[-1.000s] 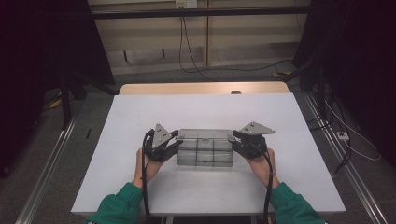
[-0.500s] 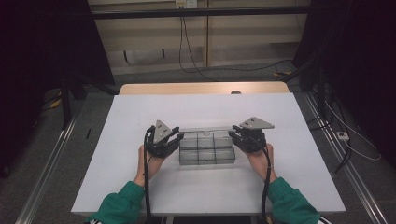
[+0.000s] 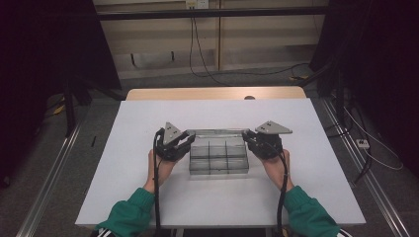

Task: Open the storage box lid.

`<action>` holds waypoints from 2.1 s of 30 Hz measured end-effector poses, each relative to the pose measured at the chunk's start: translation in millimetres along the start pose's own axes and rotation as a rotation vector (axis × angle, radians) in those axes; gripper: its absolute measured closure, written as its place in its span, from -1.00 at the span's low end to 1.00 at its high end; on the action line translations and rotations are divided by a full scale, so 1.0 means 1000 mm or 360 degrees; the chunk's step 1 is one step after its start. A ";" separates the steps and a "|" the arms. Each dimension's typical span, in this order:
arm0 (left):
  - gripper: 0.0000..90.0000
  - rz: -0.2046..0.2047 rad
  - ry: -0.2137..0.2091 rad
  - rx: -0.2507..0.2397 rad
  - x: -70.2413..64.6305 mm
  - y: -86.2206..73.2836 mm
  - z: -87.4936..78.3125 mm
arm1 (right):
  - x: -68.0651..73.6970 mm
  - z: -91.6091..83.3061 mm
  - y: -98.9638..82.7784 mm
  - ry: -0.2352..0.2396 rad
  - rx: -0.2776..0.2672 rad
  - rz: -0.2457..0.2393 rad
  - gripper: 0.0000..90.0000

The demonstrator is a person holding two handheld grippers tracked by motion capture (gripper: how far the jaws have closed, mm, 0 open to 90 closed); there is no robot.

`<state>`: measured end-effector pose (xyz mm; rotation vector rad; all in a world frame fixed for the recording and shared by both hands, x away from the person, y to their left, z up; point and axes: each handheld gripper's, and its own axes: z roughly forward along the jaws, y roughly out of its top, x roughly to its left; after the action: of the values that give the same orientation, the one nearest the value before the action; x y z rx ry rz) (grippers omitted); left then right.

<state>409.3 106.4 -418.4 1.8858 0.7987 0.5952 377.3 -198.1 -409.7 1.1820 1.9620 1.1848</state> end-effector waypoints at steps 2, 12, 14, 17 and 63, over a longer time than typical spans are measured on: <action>0.58 -0.0007 0.0002 0.0000 0.001 0.001 0.002 | 0.000 0.000 0.001 -0.0005 0.0000 -0.0001 0.73; 0.60 -0.0045 0.0054 0.0051 0.005 -0.001 0.018 | -0.007 0.016 0.005 -0.0036 0.0035 0.0041 0.76; 0.59 -0.0056 0.0064 0.0060 0.006 0.000 0.021 | -0.009 0.021 0.003 -0.0040 0.0052 0.0053 0.76; 0.60 -0.0099 0.0069 0.0039 0.006 0.001 0.025 | -0.010 0.027 0.002 -0.0047 0.0052 0.0063 0.77; -0.92 0.0088 0.0182 0.0259 0.015 -0.018 -0.032 | 0.001 -0.025 -0.022 0.0287 0.0304 -0.0003 -0.62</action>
<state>392.6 142.3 -420.6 2.0421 0.8940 0.6949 348.1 -212.6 -417.8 1.2020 2.2531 1.1582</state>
